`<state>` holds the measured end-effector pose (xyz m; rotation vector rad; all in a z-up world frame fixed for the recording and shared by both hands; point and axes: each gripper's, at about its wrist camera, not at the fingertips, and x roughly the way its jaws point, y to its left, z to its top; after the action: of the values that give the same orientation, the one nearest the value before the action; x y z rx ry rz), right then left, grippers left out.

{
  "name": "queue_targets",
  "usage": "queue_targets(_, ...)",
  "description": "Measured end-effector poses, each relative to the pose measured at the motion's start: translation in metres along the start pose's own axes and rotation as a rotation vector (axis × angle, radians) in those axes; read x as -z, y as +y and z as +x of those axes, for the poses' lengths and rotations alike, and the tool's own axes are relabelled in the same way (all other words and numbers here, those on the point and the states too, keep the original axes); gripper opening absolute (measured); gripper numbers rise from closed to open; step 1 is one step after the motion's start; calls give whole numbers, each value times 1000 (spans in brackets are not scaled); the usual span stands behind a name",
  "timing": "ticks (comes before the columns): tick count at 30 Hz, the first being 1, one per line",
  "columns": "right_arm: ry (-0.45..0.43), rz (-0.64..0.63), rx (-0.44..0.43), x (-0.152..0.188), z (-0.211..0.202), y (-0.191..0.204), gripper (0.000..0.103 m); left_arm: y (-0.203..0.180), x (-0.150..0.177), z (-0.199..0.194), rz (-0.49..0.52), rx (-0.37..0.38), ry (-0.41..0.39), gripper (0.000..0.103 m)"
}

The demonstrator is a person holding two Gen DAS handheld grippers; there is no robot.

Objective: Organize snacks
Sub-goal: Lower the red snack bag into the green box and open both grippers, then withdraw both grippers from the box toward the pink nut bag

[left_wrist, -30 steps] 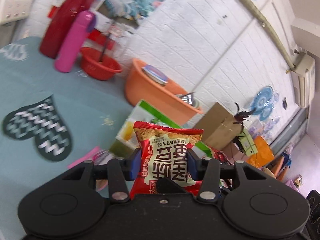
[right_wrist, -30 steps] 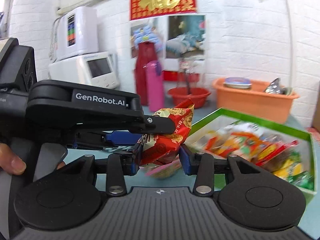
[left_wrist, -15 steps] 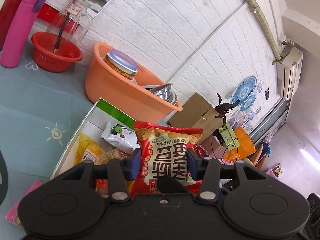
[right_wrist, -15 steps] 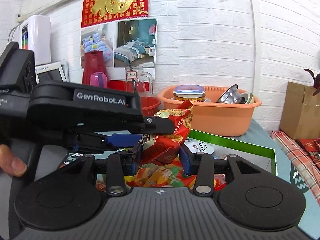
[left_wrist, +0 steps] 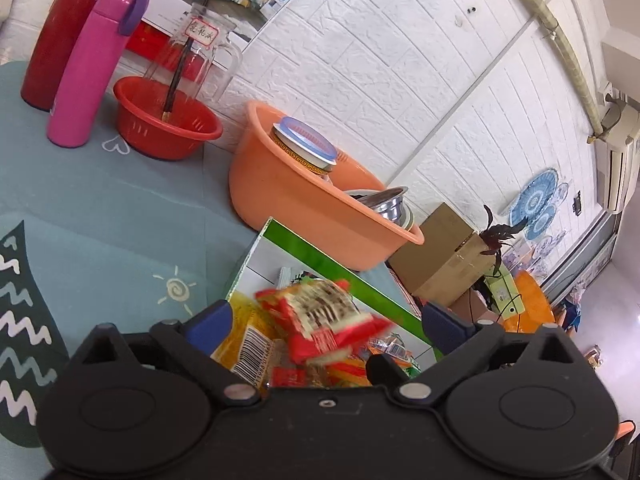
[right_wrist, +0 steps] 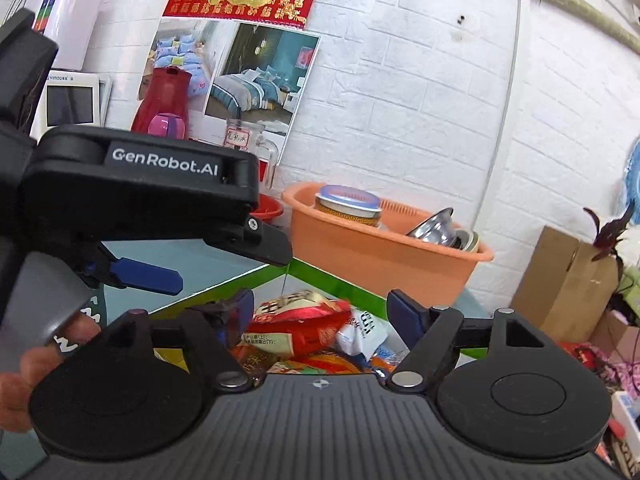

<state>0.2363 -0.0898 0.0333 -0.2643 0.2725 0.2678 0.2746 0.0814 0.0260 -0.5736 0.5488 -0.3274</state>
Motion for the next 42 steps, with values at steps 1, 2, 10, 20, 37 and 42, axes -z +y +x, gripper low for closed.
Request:
queue_targets(1,0,3,-6,0,-2,-2,103,-3,0,0,12,-6,4,103)
queue_targets(2,3,12,-10,0,-5,-5,103,-5,1,-1,22,-11,8,103)
queue_targets(10,28,71,7,-5,-46,-31,103,-30,-1,-21,79,6,-3,103)
queue_targets(20,35,116,65,2,-100,-63,103,-63,13,-45,181,23,7,103)
queue_targets(37,90,90,-230,24,-125,-21,103,28,31,-100,-23,-230,-13,103)
queue_targets(42,103,81,-247,23,-126,-12,103,49,38,-67,-40,-222,36,103)
